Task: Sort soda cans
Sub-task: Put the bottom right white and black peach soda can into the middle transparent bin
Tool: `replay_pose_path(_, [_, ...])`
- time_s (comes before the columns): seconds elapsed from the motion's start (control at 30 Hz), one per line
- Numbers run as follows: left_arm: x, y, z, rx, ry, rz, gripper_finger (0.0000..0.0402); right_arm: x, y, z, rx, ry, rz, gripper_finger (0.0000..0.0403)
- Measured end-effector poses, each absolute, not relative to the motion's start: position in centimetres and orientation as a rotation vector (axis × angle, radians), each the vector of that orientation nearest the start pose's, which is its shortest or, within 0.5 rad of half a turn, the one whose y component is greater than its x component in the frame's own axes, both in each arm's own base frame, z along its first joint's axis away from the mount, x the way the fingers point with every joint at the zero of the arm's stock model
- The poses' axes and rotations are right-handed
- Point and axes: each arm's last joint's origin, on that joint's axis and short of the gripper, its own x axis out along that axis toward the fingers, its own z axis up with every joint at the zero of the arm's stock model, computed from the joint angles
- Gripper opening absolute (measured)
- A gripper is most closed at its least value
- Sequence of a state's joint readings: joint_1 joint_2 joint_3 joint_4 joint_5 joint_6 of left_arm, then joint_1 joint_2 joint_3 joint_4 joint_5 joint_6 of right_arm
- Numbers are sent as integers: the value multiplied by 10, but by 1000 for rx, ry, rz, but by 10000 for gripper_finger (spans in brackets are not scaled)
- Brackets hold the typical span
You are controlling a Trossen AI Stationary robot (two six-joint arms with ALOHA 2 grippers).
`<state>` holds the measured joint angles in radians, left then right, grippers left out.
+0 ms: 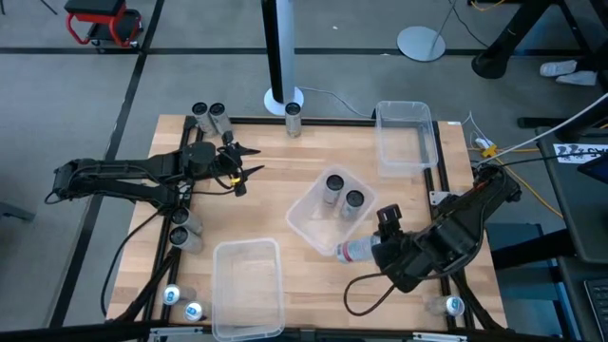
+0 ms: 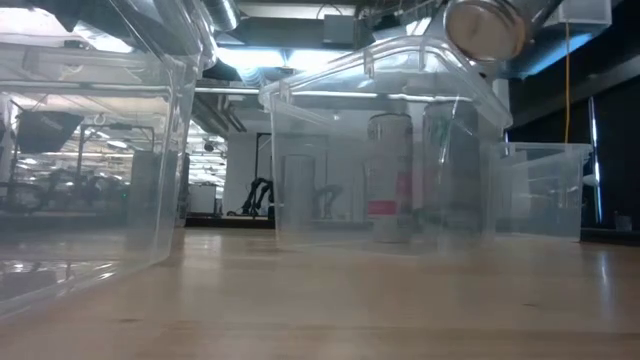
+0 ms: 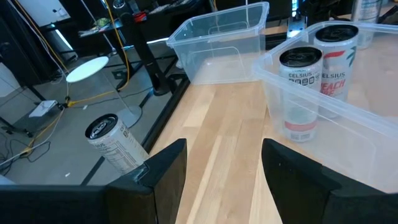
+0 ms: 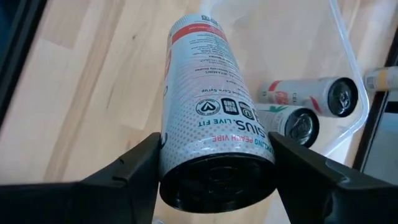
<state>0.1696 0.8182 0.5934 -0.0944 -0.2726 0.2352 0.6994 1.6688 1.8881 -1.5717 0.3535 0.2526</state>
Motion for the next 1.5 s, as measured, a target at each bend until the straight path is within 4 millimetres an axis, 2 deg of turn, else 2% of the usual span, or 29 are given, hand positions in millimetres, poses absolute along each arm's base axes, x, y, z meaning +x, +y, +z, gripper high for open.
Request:
replay_pose_path(0.27, [179, 38, 270, 246, 370, 399, 198, 237, 172, 387, -605, 1131, 84, 252])
replay_pose_path(0.63, [179, 38, 270, 246, 370, 399, 198, 274, 129, 391, -855, 1079, 50, 252])
replay_pose_path(0.87, [179, 38, 270, 246, 371, 399, 198, 301, 102, 386, -976, 1093, 70, 252])
replay_pose_path(1.03, [179, 39, 270, 246, 372, 399, 198, 322, 89, 369, -1057, 1168, 151, 252])
replay_pose_path(1.2, [179, 39, 270, 246, 373, 399, 198, 341, 86, 345, -1096, 1244, 276, 252])
replay_pose_path(1.5, [179, 39, 270, 244, 372, 399, 198, 371, 78, 304, -1159, 1368, 352, 252])
